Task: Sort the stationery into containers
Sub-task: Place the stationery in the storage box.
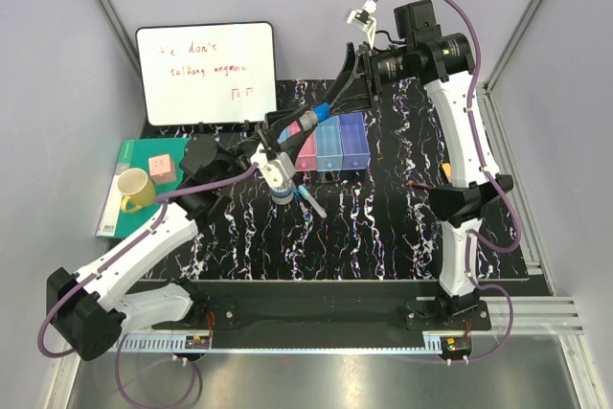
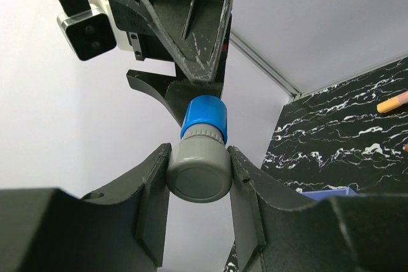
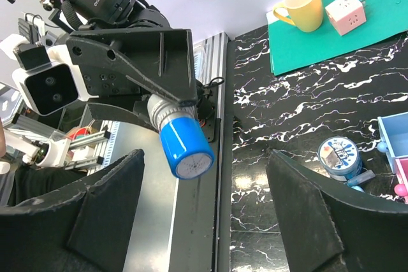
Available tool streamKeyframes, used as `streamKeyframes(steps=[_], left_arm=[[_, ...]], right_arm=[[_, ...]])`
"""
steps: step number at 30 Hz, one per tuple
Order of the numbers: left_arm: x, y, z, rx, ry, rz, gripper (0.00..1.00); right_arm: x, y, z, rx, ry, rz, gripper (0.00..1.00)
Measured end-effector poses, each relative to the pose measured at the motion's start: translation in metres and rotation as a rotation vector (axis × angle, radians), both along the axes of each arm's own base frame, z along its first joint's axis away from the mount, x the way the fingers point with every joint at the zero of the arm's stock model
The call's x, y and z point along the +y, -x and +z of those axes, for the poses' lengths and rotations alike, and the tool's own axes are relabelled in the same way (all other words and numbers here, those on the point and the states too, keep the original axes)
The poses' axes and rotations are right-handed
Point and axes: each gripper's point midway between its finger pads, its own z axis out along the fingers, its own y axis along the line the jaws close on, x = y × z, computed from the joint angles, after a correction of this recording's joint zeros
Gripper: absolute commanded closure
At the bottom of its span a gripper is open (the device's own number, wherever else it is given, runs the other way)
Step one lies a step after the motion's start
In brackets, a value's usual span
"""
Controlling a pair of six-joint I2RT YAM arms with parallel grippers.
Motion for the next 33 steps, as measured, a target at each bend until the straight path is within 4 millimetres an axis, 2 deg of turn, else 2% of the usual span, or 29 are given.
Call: streamKeyframes(steps=[8, 12, 19, 22, 23, 26, 27, 28, 29, 30, 33], left_arm=[[-0.011, -0.004, -0.008, 0.004, -0.008, -0.016, 1.0], [-0.014, -0.007, -0.011, 0.0, -0.016, -0.015, 1.0], [-0.014, -0.009, -0.005, -0.034, -0.005, -0.011, 1.0], [-0.014, -0.008, -0.001, -0.048, 0.005, -0.01, 1.0], [-0.014, -0.008, 0.0, -0.049, 0.005, -0.011, 1.0], [-0.015, -0.009, -0.001, -0.05, 0.002, -0.009, 1.0], [-0.015, -0.01, -0.002, -0.051, 0.0, -0.008, 1.0], [-0.015, -0.01, -0.002, -0.053, -0.002, -0.007, 1.0], [-0.015, -0.01, -0.002, -0.056, -0.005, -0.006, 0.96], [-0.014, -0.011, -0.002, -0.057, -0.006, -0.003, 0.84], [-0.014, -0.013, -0.004, -0.057, -0.011, 0.004, 0.78]], right_arm=[[0.0, 0.0, 0.0, 0.006, 0.002, -0.001, 0.3], [0.0, 0.0, 0.0, 0.01, 0.003, -0.001, 0.28], [0.0, -0.003, -0.007, 0.028, 0.022, -0.014, 0.28], [0.0, -0.003, -0.008, 0.033, 0.024, -0.015, 0.35], [0.0, -0.003, -0.008, 0.034, 0.025, -0.014, 0.43], [0.0, -0.002, -0.008, 0.036, 0.024, -0.013, 0.55], [0.0, -0.002, -0.008, 0.038, 0.025, -0.013, 0.64], [0.0, -0.002, -0.008, 0.038, 0.025, -0.014, 0.69], [0.0, -0.002, -0.008, 0.037, 0.025, -0.014, 0.75], [-0.001, -0.002, -0.008, 0.04, 0.024, -0.015, 0.82], [-0.003, -0.004, -0.008, 0.038, 0.025, -0.022, 0.87]])
